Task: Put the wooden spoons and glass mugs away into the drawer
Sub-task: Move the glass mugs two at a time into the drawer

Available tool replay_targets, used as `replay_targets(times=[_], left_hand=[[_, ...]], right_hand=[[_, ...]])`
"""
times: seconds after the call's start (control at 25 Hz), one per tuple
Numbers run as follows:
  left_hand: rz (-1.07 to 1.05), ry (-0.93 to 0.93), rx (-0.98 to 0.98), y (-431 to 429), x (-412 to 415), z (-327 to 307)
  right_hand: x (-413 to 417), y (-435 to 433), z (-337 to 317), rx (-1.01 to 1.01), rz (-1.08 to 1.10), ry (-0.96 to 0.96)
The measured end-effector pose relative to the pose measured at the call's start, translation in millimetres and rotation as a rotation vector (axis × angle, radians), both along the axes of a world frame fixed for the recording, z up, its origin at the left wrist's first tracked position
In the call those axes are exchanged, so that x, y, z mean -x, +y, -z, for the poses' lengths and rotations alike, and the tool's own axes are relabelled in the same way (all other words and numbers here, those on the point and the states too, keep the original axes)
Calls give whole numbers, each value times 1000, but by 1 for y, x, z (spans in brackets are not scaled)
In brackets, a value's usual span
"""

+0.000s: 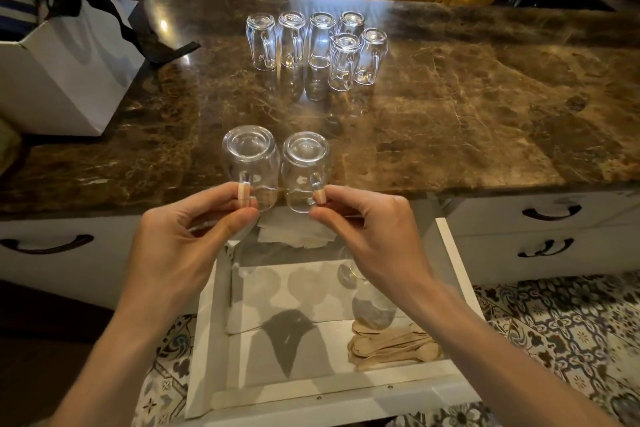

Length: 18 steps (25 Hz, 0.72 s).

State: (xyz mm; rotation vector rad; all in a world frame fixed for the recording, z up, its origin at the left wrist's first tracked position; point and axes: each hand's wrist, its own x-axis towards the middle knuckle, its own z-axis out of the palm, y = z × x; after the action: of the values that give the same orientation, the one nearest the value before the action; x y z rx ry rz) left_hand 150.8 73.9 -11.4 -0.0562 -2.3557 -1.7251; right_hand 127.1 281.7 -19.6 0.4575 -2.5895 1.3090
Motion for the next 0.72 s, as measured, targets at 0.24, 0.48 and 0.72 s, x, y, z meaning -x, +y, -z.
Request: replay_targets(times=[0.24, 0.48, 0.72], left_hand=[[23, -128, -69, -2, -31, 16], [-16, -251, -101, -3, -39, 48], [-19, -373, -61, -3, -42, 74]], right_hand=[[-25, 4, 14, 15, -42, -71], [-38, 6, 39, 13, -69, -141], [-42, 2, 70, -25, -67, -285]])
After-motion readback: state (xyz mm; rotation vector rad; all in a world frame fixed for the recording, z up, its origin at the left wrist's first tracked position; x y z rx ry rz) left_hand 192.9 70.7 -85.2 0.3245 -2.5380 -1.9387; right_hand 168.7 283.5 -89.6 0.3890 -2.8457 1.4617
